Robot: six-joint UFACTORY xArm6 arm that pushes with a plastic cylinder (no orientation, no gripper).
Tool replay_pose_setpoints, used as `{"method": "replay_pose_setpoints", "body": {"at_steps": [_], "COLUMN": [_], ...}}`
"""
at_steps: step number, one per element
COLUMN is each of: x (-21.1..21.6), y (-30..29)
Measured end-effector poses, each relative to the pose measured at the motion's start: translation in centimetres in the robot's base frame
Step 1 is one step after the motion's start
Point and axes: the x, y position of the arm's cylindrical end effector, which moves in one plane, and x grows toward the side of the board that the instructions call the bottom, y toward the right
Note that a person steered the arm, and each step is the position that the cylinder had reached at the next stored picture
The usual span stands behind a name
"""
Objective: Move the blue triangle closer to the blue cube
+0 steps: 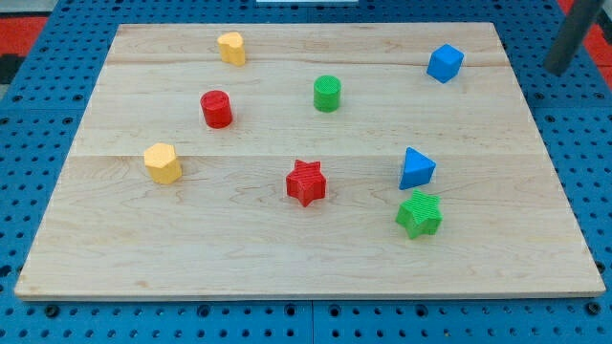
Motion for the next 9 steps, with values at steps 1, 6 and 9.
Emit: {"method": "replay_pose_setpoints", "body": {"at_steps": [1,6,9], "x": [6.6,17.5,12.1], "y": [0.0,-19.1,-26.7]}}
